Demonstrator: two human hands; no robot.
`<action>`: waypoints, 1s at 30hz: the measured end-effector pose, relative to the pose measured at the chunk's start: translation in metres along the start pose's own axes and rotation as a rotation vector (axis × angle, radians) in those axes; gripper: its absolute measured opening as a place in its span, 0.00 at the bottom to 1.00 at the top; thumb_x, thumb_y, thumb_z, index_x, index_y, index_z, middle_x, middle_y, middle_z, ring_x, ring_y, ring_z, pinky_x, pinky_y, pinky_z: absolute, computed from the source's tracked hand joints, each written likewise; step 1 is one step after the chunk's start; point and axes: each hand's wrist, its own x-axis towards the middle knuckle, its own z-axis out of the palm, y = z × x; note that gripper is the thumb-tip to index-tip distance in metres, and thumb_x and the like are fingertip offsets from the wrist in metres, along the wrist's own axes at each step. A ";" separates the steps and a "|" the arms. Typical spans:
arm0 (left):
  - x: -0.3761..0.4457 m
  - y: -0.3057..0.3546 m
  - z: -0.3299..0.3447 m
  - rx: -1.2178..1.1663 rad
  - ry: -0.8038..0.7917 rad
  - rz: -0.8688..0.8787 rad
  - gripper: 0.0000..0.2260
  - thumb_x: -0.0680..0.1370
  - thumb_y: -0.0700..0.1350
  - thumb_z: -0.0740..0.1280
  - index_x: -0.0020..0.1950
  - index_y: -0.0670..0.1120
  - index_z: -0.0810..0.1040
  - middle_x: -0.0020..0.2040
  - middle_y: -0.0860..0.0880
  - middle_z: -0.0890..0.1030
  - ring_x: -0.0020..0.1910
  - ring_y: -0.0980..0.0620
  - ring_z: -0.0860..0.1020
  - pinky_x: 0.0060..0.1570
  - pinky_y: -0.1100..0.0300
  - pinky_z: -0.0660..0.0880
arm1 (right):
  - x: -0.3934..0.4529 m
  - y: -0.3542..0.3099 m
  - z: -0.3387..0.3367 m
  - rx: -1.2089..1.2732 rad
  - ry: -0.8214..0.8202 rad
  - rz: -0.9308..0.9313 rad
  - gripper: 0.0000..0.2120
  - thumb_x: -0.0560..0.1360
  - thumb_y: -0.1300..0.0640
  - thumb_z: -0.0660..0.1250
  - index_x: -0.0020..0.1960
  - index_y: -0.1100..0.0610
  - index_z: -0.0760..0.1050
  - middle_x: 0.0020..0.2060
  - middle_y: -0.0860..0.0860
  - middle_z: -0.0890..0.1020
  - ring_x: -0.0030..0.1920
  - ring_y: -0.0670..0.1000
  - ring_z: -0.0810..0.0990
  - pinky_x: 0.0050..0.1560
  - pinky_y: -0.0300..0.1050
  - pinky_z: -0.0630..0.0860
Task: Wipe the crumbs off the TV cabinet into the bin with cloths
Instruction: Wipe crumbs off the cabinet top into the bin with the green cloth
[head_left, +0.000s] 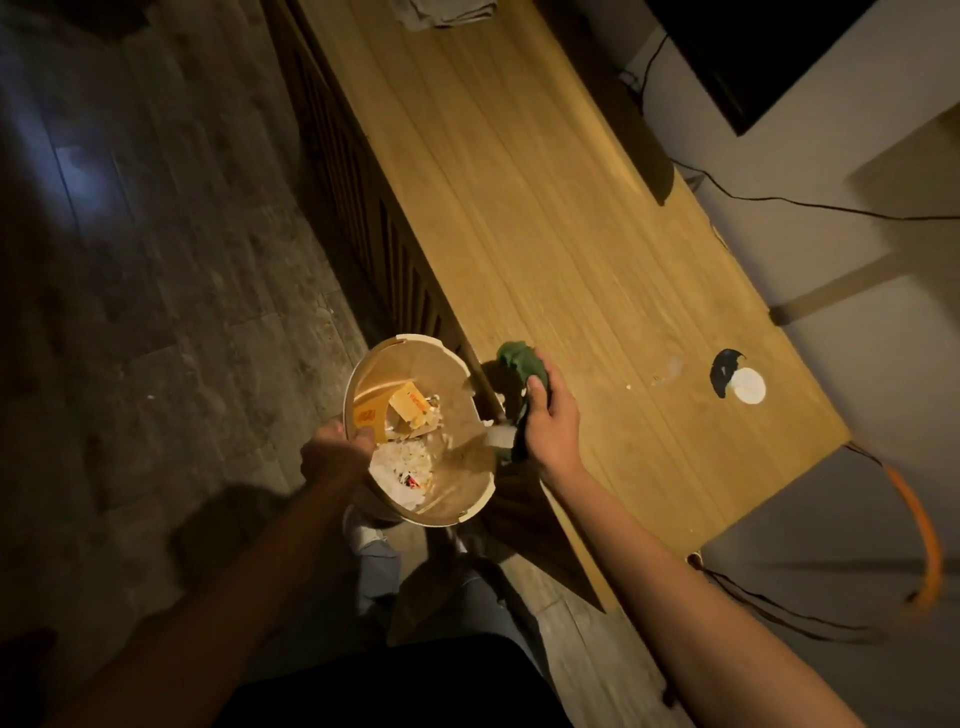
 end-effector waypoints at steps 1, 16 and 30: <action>-0.004 0.000 0.002 0.006 0.010 -0.030 0.12 0.78 0.49 0.71 0.54 0.41 0.79 0.48 0.43 0.80 0.46 0.45 0.78 0.43 0.55 0.72 | 0.009 -0.002 -0.012 0.017 0.033 0.013 0.20 0.86 0.60 0.57 0.77 0.57 0.68 0.73 0.53 0.75 0.74 0.51 0.71 0.77 0.52 0.67; -0.027 -0.031 0.040 0.039 0.071 -0.093 0.17 0.77 0.50 0.70 0.55 0.36 0.79 0.52 0.35 0.82 0.52 0.34 0.80 0.53 0.42 0.78 | 0.193 0.081 -0.242 -0.378 0.309 0.065 0.20 0.86 0.57 0.55 0.78 0.52 0.67 0.73 0.53 0.74 0.73 0.55 0.71 0.71 0.44 0.65; -0.019 -0.059 0.057 -0.128 0.068 -0.088 0.10 0.75 0.45 0.70 0.46 0.37 0.78 0.38 0.42 0.78 0.38 0.43 0.76 0.36 0.53 0.72 | 0.247 0.134 -0.297 -0.616 0.289 0.093 0.22 0.86 0.55 0.53 0.80 0.50 0.62 0.77 0.54 0.69 0.76 0.61 0.68 0.78 0.57 0.63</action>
